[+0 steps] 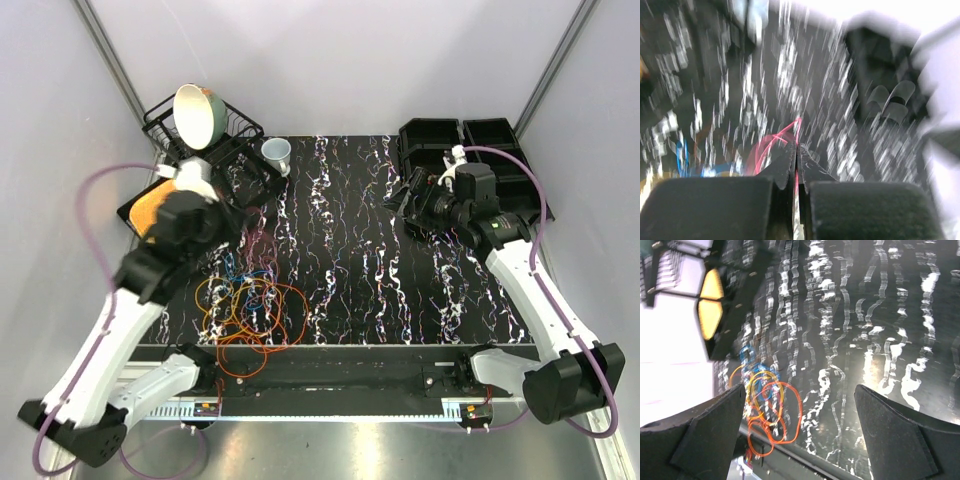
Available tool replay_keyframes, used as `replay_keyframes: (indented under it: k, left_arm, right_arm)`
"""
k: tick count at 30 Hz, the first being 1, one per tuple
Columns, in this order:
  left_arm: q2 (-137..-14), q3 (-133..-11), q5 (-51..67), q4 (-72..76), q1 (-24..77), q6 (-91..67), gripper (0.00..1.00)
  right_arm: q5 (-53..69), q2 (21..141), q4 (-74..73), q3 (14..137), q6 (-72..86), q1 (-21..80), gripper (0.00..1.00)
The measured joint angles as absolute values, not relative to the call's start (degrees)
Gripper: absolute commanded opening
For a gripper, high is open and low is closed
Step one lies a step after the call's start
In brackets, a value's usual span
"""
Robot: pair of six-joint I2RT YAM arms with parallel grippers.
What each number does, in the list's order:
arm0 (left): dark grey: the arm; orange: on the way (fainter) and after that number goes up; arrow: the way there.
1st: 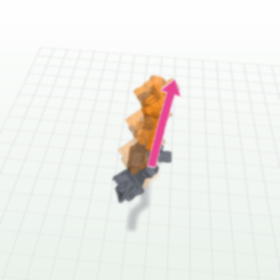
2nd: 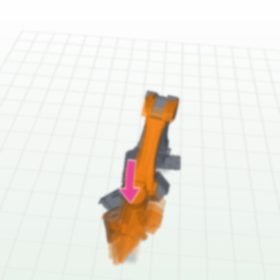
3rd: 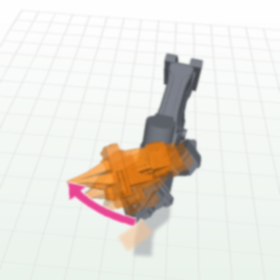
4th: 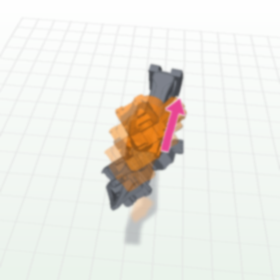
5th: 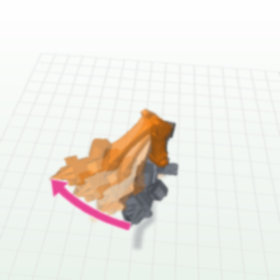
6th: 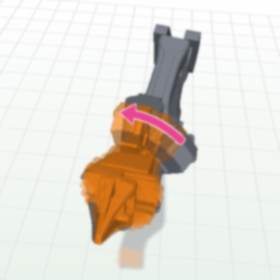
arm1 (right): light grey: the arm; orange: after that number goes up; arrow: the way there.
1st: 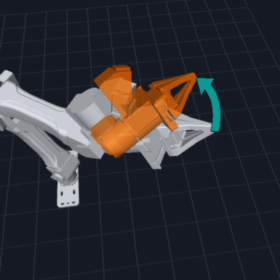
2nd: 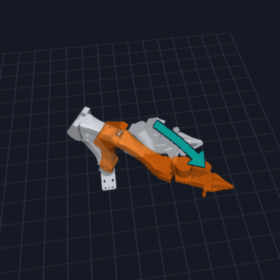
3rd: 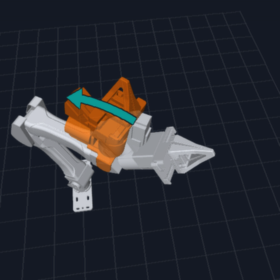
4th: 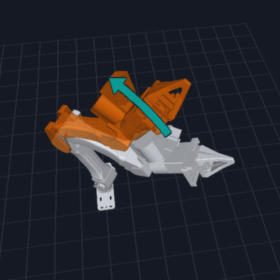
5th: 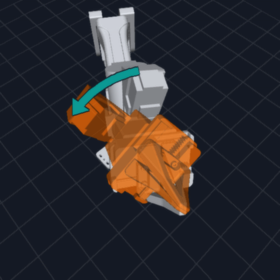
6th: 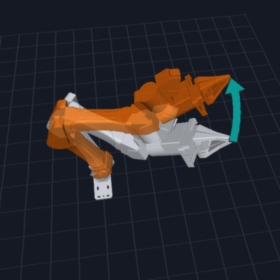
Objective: Untangle the cables
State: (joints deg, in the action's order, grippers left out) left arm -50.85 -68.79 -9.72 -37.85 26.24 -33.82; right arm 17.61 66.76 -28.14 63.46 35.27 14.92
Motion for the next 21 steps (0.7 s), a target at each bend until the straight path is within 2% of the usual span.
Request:
replay_keyframes:
  k: [5,7,16,21]
  left_arm:
    - [-53.3,-54.7,2.1,-38.0,26.2,-32.6,0.0]
    - [-53.4,-52.6,5.8,-38.5,26.3,-32.3,0.0]
    - [-56.6,-55.1,24.5,-37.4,26.3,-28.6,0.0]
    - [-59.5,-57.3,33.5,-36.9,26.3,-27.2,0.0]
  right_arm:
    - [27.0,66.7,-24.7,63.5,34.3,14.9,0.91]
    - [32.3,66.9,-22.5,63.4,34.5,14.9,0.91]
    - [56.4,71.6,6.9,52.1,42.8,18.7,0.83]
    - [62.8,77.1,13.5,52.1,43.0,25.3,0.76]
